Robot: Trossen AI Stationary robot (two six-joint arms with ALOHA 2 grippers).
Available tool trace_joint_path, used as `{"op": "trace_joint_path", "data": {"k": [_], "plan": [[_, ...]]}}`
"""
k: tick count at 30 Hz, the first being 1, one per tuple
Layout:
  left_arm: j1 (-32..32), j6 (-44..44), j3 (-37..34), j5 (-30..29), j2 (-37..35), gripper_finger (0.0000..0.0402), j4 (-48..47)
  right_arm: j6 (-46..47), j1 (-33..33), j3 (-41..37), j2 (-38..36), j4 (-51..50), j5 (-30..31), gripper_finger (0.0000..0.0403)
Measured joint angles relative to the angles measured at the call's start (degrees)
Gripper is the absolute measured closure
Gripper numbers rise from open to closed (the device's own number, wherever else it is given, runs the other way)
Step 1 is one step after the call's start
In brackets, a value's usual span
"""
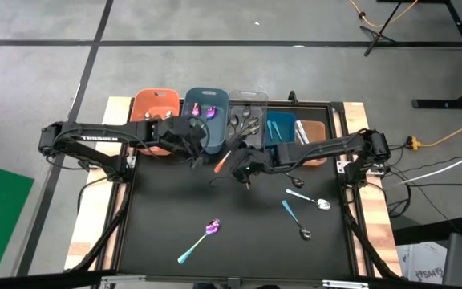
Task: Sort silverware by color (type)
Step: Put the orange spoon into the left orange bin
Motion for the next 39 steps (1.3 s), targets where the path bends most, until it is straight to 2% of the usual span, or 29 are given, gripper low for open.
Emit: {"op": "trace_joint_path", "data": {"k": [5,11,32,39], "plan": [[0.0,-1.2,0.0,-0.6,0.0,0.0331,0.1,-6.2,0.0,0.7,0.0,5.3,0.0,0.0403],[0.0,-1.1,0.0,-4.1,0.0,0.0331,0.1,-10.2,0.0,0.7,0.0,8.9,0.0,0.0403],[0.0,-1.2,0.0,-4.4,0.0,0.0331,0.2,-10.7,0.0,0.7,-0.1,15.0,0.0,0.0403],[0.0,-1.2,0.0,-6.4,0.0,0.0376,0.0,-10.7,0.0,0.7,-0.1,14.8,-0.1,0.0403]]}}
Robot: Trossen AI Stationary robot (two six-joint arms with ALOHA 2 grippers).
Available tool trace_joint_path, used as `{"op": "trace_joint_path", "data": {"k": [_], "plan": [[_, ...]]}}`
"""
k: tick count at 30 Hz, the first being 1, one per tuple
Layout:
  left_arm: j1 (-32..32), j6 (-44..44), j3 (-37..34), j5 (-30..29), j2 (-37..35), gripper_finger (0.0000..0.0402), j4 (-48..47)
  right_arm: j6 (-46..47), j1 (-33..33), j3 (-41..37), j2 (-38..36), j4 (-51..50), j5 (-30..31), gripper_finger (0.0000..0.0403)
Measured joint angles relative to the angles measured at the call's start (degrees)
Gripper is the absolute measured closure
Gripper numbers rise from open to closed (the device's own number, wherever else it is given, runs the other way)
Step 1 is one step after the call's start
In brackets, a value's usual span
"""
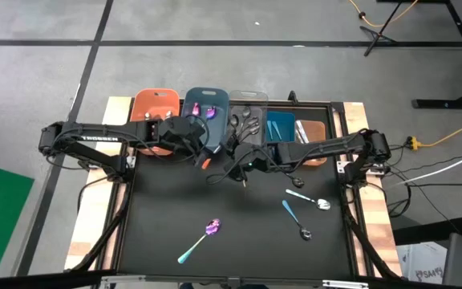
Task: Sort silverware by color (type)
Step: Put the orange spoon into the left orange bin
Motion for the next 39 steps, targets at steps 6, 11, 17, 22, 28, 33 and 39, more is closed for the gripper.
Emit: {"op": "trace_joint_path", "data": {"k": [6,11,17,22,28,33,39], "plan": [[0.0,-0.2,-0.1,-0.8,0.1,0.0394,-0.3,0.0,0.0,0.0,0.0,-0.1,-0.1,0.0403],[0.0,-0.2,-0.1,-0.8,0.1,0.0397,-0.3,0.4,0.0,0.0,0.0,-0.1,-0.2,0.0402],[0.0,0.0,-0.1,-1.0,0.1,0.0398,0.0,0.7,0.0,0.0,0.0,-0.1,-0.8,0.0376],[0.5,0.2,-0.1,-4.3,0.0,0.0398,-1.7,0.8,0.0,0.0,0.0,-0.2,-0.6,0.0338],[3.7,0.4,-0.1,-4.5,0.0,0.0399,-2.8,6.2,0.5,0.0,-0.9,-0.5,1.4,0.0325],[8.3,3.3,0.0,-4.9,0.0,0.0399,-3.2,13.4,1.5,0.0,-3.2,-2.3,1.4,0.0325],[17.1,9.4,0.0,-8.8,-0.2,0.0399,-6.6,25.8,1.5,0.0,-6.8,-13.4,0.6,0.0324]]}}
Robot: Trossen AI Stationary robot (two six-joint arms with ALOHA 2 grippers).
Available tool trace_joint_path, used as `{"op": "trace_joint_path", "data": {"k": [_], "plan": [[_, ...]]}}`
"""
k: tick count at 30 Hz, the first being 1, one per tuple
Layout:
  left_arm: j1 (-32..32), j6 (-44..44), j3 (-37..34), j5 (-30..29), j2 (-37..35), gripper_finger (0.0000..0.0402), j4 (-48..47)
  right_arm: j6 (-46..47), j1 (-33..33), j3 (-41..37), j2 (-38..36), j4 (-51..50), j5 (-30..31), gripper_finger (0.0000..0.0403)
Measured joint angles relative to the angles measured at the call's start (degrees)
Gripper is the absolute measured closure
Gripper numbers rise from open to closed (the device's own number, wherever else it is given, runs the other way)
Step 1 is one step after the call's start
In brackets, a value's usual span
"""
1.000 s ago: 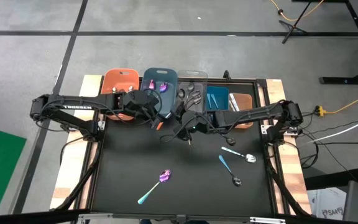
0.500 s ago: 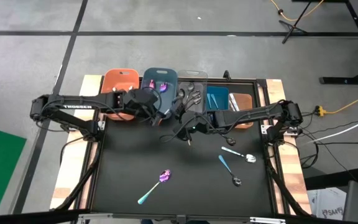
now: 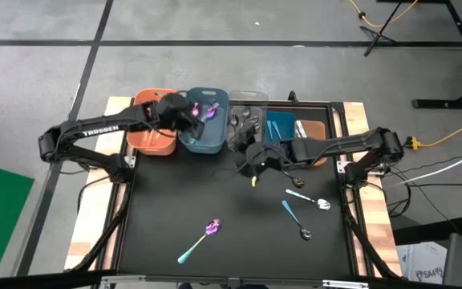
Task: Sort silverware by color (type)
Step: Put the orange spoon into the left orange bin
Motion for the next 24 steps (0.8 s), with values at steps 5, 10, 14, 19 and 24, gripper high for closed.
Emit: {"op": "trace_joint_path", "data": {"k": [5,10,14,19,24], "plan": [[9.0,3.9,0.1,-5.4,-1.4,0.0399,-9.9,11.5,0.0,0.0,-2.6,-12.4,0.1,0.0324],[16.9,4.7,0.1,-10.8,-1.5,0.0399,-22.7,21.4,0.0,0.0,-3.2,-21.9,0.0,0.0324],[20.8,4.7,-1.6,-12.4,-1.5,0.0399,-26.1,25.8,0.0,0.0,-3.3,-24.4,-0.1,0.0324],[23.6,4.7,-8.7,-12.2,-1.5,0.0399,-25.2,28.7,0.0,0.0,-3.3,-24.8,-0.1,0.0324],[24.9,4.7,-15.8,-11.9,-1.5,0.0399,-21.4,29.4,0.0,0.0,-3.2,-24.2,-3.5,0.0324]]}}
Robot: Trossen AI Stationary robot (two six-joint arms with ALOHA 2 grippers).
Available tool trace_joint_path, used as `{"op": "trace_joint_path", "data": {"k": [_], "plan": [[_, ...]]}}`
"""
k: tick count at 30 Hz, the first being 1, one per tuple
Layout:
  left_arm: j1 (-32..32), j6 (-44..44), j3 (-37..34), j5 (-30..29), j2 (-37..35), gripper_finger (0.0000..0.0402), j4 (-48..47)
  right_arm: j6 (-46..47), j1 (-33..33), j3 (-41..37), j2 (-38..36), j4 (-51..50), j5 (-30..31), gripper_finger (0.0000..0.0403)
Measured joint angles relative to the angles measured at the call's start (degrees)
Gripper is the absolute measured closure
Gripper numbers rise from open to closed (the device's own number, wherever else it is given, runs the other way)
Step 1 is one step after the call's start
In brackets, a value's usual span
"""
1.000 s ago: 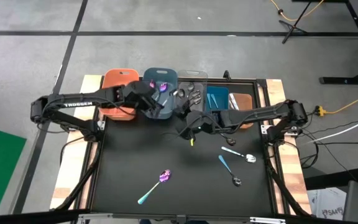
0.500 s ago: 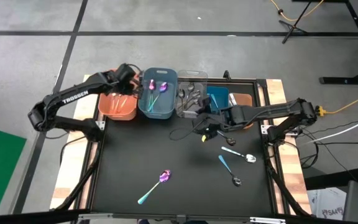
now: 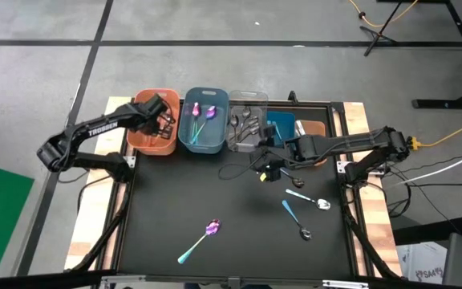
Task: Sort silverware by color (type)
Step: Put the orange spoon into the left orange bin
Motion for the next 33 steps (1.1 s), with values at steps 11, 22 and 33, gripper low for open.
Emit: {"op": "trace_joint_path", "data": {"k": [11,22,33], "plan": [[1.4,0.1,-5.7,-0.2,0.0,0.0388,4.8,0.0,0.0,0.0,0.0,1.3,-5.2,0.0324],[1.4,-0.5,-5.8,-0.2,0.0,0.0388,4.8,3.6,0.0,-0.1,0.1,0.7,-5.2,0.0324],[1.4,-0.4,-5.8,-0.2,0.0,0.0348,4.7,16.3,0.0,-0.1,0.1,-13.1,-9.3,0.0324]]}}
